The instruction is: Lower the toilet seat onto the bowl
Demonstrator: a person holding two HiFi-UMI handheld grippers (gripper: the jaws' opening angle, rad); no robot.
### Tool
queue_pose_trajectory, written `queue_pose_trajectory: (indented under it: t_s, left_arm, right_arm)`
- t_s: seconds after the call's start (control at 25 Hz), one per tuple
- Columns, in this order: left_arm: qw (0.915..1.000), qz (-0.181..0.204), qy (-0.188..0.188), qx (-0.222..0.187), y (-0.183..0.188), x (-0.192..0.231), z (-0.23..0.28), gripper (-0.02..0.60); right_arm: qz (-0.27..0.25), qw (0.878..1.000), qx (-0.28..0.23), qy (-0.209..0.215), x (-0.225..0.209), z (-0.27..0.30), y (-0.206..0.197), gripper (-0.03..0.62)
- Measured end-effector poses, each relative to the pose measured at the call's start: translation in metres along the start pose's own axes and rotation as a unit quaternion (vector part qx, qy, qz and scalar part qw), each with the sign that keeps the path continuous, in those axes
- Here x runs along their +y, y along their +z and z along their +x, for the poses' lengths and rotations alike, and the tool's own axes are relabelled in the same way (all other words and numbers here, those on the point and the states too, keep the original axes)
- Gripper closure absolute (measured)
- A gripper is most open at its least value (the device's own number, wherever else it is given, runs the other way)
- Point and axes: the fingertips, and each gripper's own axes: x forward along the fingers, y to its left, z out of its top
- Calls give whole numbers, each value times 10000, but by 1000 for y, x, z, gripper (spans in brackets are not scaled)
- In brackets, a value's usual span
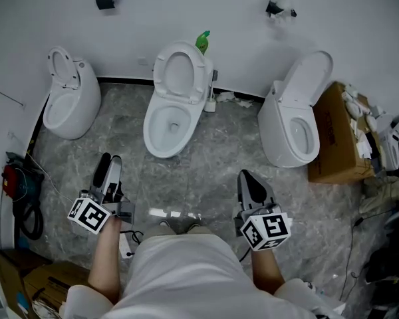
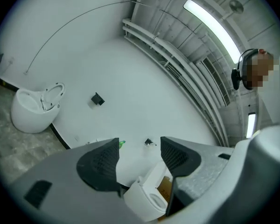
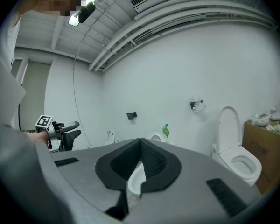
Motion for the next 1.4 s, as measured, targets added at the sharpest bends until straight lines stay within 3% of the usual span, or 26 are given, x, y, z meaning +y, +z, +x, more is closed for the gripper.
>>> queue_pose_trajectory:
  t_s: [0.16, 0.32, 0.6, 0.96, 1.16, 1.4]
  left_arm:
    - [9972, 627, 213, 347, -15, 10, 36, 291]
    - [9947, 809, 265, 584, -26, 23, 73, 270]
    - [9935, 742, 169, 843, -39, 88, 171, 268]
    - [9907, 426, -157, 1284, -30, 169, 333, 268]
    - [9877, 441, -235, 1482, -23, 190, 391, 268]
    - [9835, 609, -285, 1681, -37, 199, 460, 268]
  right_arm:
    - [83, 9999, 116, 94, -12, 18, -9, 597]
    - [134, 9994, 293, 158, -13, 43, -18, 597]
    - [57, 9979, 609, -210, -49, 125, -22, 597]
    - [-346, 9956, 716, -492, -71, 299, 33, 597]
    - [-296, 9952, 800, -481, -75, 349, 42, 597]
    - [-223, 9951, 856, -442, -108, 396, 46, 597]
